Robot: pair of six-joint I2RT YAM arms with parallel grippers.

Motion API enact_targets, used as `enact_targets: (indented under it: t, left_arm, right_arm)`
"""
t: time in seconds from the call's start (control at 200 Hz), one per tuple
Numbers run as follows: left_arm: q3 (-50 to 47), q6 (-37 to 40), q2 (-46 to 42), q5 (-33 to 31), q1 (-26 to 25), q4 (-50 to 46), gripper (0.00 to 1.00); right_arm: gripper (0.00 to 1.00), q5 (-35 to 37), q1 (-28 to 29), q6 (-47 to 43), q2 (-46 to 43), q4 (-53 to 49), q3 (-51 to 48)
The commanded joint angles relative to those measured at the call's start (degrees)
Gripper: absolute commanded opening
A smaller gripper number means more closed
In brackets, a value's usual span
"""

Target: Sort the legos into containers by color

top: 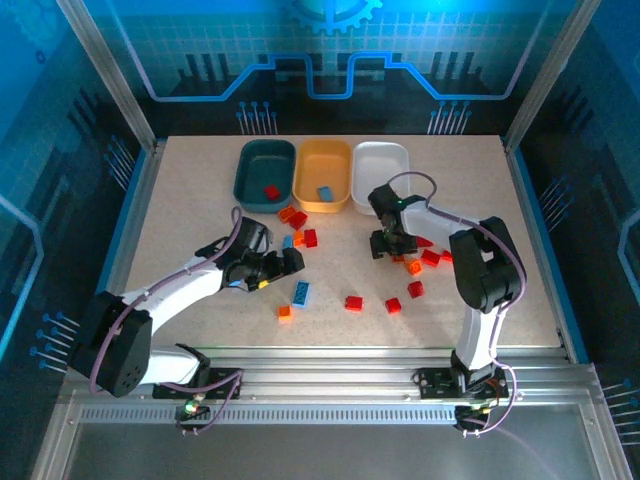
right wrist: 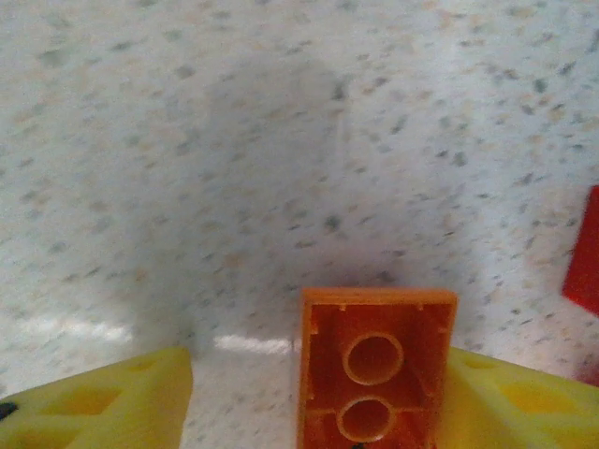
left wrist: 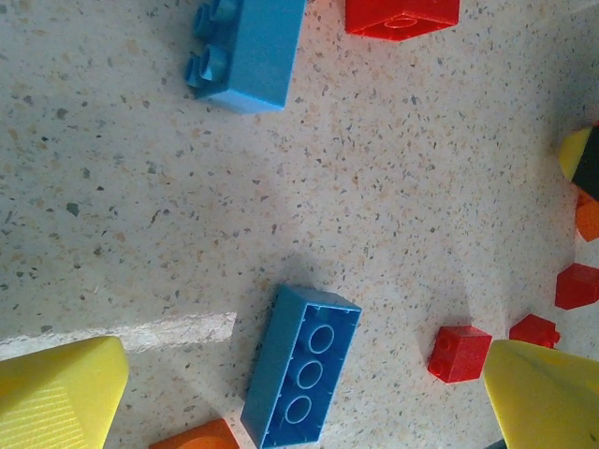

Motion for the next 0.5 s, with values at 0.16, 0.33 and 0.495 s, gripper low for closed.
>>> enact_targets:
  t: [0.16, 0.33, 0.495]
  left_arm:
    - [0.3, -0.2, -2.2, 1.1, -1.1, 0.1, 0.99]
    - [0.3, 0.0, -2.4, 1.0, -1.1, -0.3, 0.99]
    - [2.1, 1.6, -2.9, -0.4, -1.1, -2.7, 0.99]
  right_arm:
    - [0.48, 2.0, -0.1, 1.6, 2.1, -2.7, 1.1]
    - [0.48, 0.1, 0.0, 0.6, 3.5, -2.2, 1.9]
    - [0.29, 1.4, 0.4, 1.1, -2.4, -2.3, 2.5]
